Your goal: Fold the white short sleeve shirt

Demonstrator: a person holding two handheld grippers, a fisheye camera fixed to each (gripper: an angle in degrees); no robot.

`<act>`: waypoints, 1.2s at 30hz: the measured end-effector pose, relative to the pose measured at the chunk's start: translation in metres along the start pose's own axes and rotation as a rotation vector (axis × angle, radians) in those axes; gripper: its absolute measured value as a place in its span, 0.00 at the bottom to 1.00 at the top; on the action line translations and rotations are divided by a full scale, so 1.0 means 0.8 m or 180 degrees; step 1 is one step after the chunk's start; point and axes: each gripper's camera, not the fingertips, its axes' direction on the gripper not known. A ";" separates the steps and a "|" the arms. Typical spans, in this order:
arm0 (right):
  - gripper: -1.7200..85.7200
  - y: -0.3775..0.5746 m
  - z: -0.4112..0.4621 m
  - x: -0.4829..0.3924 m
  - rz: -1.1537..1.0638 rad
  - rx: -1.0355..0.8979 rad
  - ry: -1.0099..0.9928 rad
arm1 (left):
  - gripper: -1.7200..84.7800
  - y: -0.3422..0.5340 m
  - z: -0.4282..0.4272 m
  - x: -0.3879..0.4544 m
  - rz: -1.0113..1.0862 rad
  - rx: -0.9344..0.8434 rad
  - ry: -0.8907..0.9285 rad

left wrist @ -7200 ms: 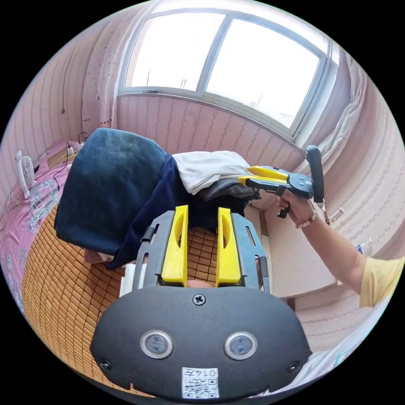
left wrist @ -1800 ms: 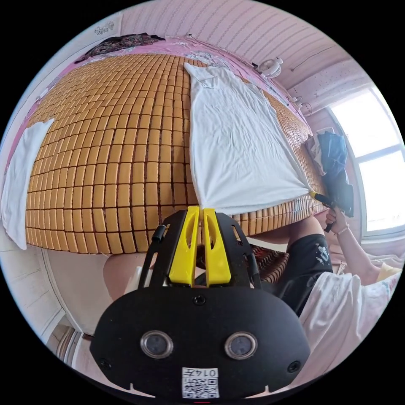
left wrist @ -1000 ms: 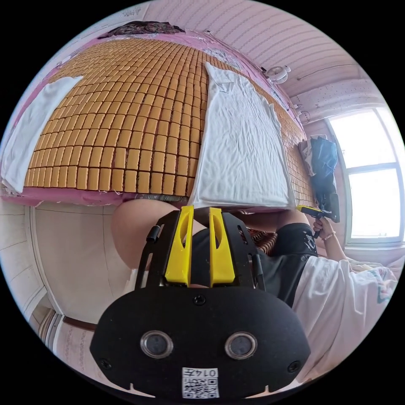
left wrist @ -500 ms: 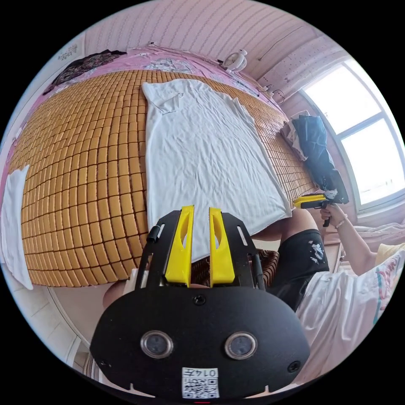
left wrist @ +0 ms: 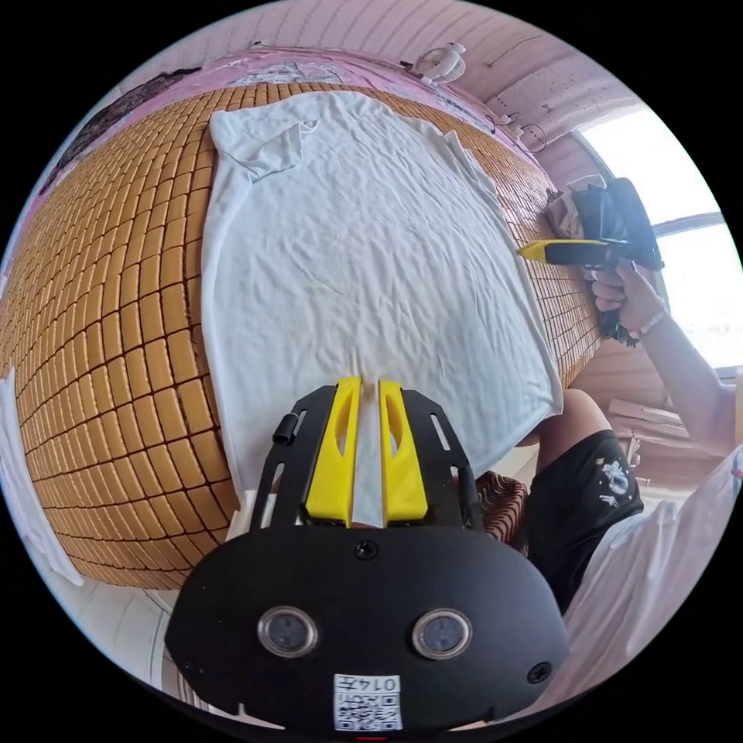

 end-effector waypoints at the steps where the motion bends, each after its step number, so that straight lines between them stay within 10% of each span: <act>1: 0.10 -0.018 0.004 -0.008 -0.0034 -0.0026 -0.0078 | 0.09 -0.002 -0.006 -0.001 -0.0051 0.0012 0.0044; 36: 0.03 -0.391 0.121 -0.074 -0.0195 0.0053 0.0490 | 0.05 -0.200 -0.001 -0.060 -0.0441 0.0753 -0.0578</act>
